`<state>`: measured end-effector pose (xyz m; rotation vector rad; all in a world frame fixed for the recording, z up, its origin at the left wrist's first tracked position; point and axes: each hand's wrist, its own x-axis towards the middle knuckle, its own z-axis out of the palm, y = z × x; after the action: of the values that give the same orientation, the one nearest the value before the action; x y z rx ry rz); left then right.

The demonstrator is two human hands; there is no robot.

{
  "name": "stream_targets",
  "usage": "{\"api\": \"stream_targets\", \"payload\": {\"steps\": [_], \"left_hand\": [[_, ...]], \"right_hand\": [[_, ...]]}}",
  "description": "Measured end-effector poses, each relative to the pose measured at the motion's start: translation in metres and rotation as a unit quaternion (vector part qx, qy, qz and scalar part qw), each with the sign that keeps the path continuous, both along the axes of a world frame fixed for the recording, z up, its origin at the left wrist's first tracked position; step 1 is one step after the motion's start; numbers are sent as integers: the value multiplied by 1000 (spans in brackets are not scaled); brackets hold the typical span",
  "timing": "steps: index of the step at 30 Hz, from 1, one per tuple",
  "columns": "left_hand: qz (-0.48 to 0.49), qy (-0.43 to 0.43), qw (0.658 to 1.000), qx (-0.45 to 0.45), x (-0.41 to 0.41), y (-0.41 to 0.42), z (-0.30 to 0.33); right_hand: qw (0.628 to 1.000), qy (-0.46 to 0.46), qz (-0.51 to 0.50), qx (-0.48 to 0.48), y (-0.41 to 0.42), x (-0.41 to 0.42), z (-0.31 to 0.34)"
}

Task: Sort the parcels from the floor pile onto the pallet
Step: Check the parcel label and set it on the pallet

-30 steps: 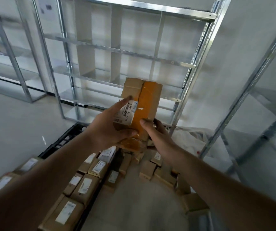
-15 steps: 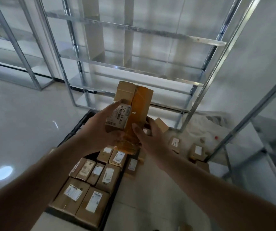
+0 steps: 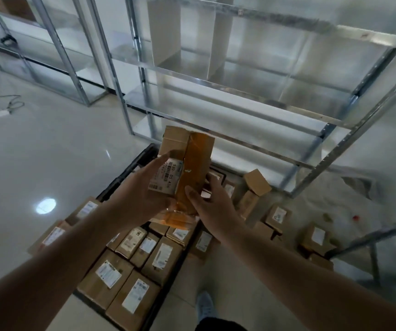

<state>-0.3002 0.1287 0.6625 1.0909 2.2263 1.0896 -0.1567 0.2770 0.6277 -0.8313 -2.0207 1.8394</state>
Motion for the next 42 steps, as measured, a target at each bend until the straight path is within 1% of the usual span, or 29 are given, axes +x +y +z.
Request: {"api": "stream_targets", "payload": {"steps": [6,10,14,18,21,24,28,31,33,37,39,42], "left_hand": [[79,-37,995,-51,-35,22,-29],[107,-29,988,-109,-61,25,-44],[108,-47,987,-110,-94,28,-63],[121,-87,984,-92,-125,30,-95],[148,-125,977,-86,-150,31,-133],[189,-154,965,-92,-182,32,-185],[244,-188,948,-86,-235,46,-277],[271,-182,940,-103,-281,65,-353],[287,-170,933,-132,-313,79,-404],[289,-171,928,-161,-365,94,-492],[290,-180,924,-174,-380,94,-529],[288,-182,918,-202,-389,90,-577]], "right_hand": [[997,-31,64,-24,43,-50,-25],[994,-53,92,-27,52,-83,-42],[991,-78,107,-10,56,-119,-57],[989,-86,114,-26,54,-151,-85],[989,-93,108,-46,52,-178,-119],[984,-111,110,-82,53,-212,-167],[976,-140,122,-111,72,-277,-256],[971,-170,115,-126,93,-333,-331],[965,-169,105,-171,107,-368,-385],[942,-200,99,-250,120,-417,-476],[925,-218,105,-292,118,-429,-514],[910,-238,94,-328,113,-436,-560]]}}
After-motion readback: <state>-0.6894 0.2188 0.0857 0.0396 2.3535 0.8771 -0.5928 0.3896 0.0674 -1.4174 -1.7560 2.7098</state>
